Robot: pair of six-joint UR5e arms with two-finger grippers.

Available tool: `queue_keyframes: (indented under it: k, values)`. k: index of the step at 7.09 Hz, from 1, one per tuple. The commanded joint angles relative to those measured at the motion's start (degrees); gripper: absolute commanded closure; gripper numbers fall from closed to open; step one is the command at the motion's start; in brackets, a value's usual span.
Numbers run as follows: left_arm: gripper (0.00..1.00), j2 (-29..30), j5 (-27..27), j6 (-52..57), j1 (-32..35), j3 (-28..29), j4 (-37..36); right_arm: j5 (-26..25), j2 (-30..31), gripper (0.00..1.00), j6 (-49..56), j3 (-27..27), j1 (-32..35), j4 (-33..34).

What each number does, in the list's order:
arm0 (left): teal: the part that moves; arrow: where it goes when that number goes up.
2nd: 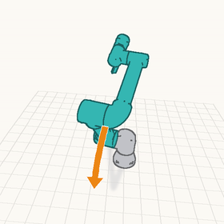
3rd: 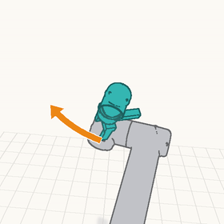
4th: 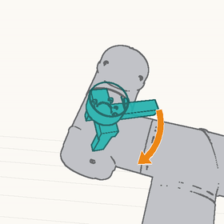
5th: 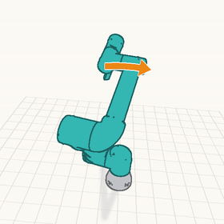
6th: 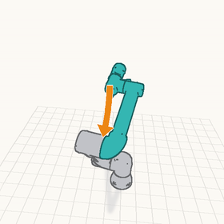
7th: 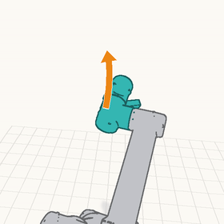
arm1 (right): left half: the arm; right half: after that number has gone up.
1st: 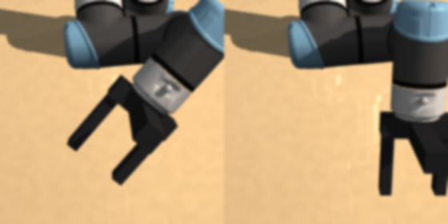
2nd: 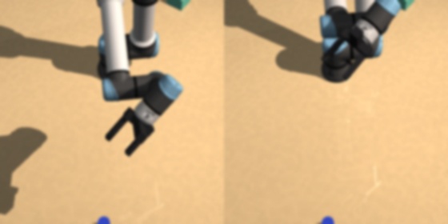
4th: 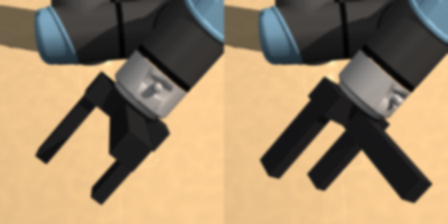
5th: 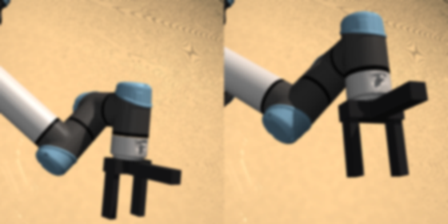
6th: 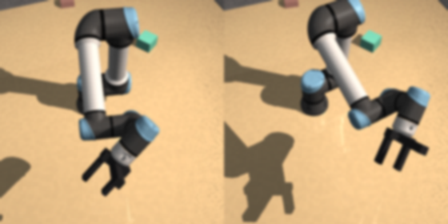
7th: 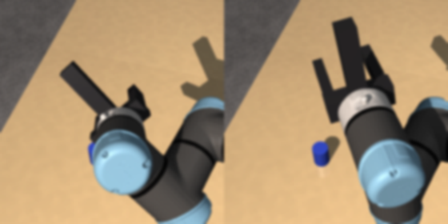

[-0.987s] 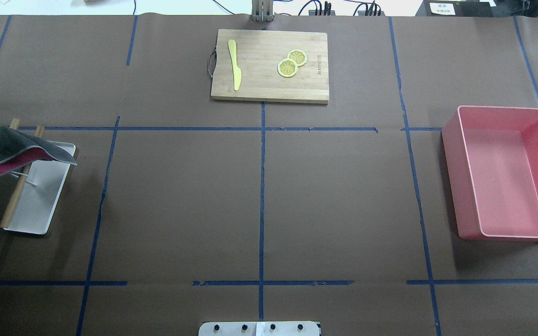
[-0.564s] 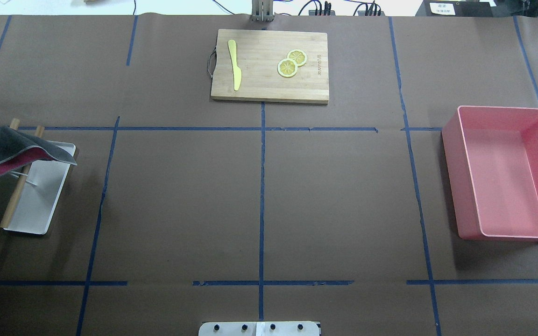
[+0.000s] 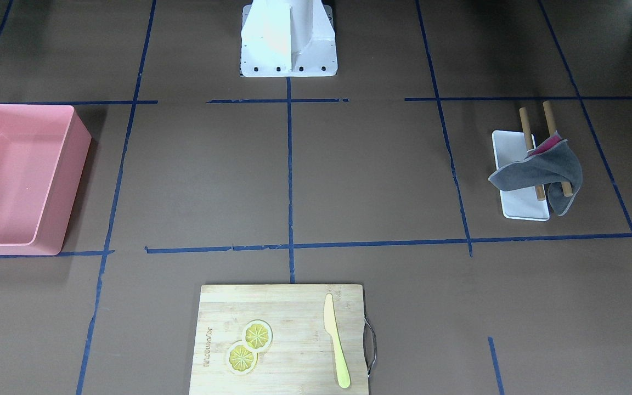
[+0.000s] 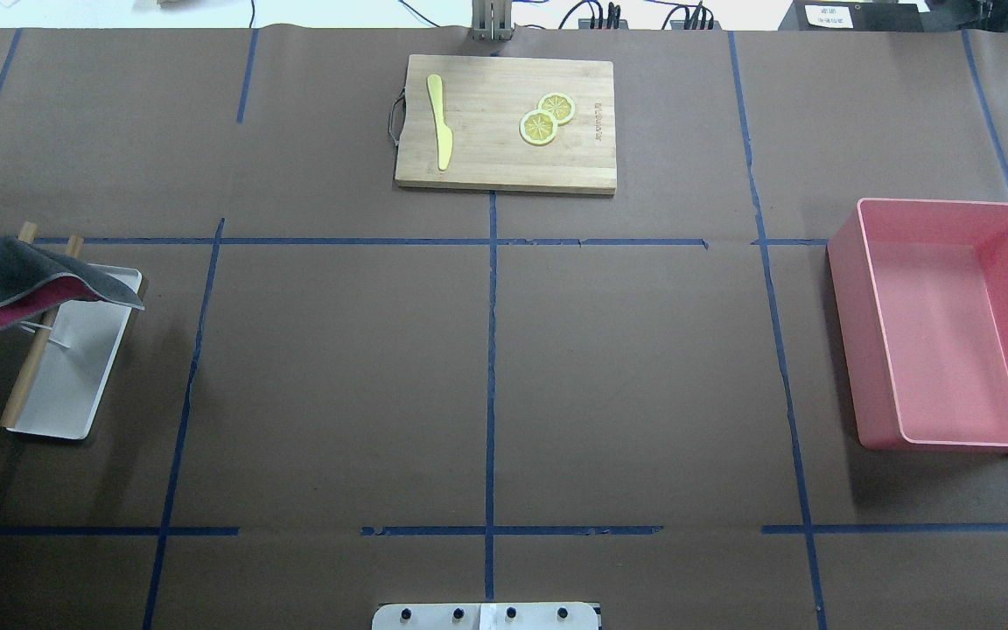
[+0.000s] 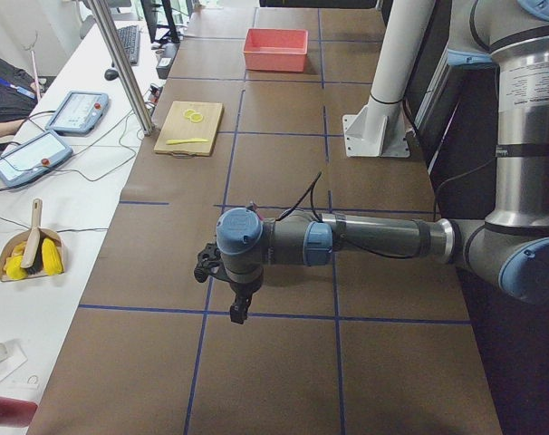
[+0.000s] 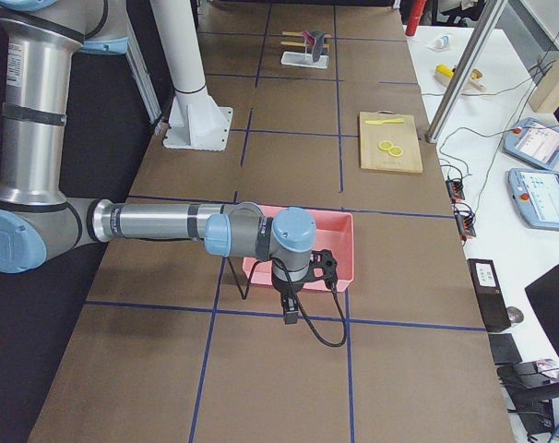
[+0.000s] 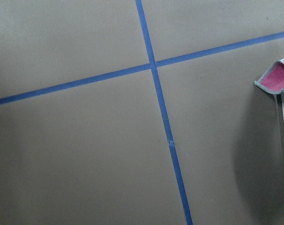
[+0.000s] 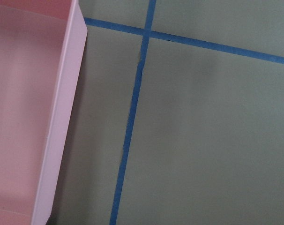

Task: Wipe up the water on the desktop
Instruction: 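Move the left gripper toward the grey-and-pink towel on the stand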

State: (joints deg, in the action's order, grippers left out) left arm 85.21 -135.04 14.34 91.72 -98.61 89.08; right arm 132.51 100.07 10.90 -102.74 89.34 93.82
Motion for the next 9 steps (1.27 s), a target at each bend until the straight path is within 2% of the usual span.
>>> queue_keyframes:
  k: [1, 3, 4, 5, 6, 8, 9]
  values:
    - [0.0, 0.9, -0.1, 0.0, -0.6, 0.8, 2.2, 4.4, -2.1, 0.0, -0.3, 1.4, -1.1, 0.0]
    - [0.0, 1.2, -0.3, 0.0, -0.7, 0.3, 2.4, 4.2, -2.9, 0.0, -0.4, 1.5, -1.2, -0.1]
    - [0.0, 1.2, -1.9, -0.8, -0.7, -0.3, 6.0, 4.2, -5.2, 0.0, -1.9, 1.2, -2.9, -0.2]
    - [0.0, 1.2, -6.7, -5.5, -3.7, -0.3, 7.5, 4.2, -6.7, 0.0, -5.6, 0.4, -4.6, -0.3]
    - [0.0, 1.2, -7.1, -13.3, -8.7, -1.2, 8.7, 4.2, -6.7, 0.0, -6.6, -0.6, -5.7, -0.2]
    - [0.0, 1.4, -6.1, -33.8, -13.8, -2.9, 18.3, 4.2, -6.7, 0.0, -6.6, -0.5, -5.9, -0.2]
    - [0.0, 2.1, -1.1, -40.5, -17.4, -5.4, 18.6, 4.2, -6.7, 0.0, -6.5, -0.5, -5.8, -0.2]
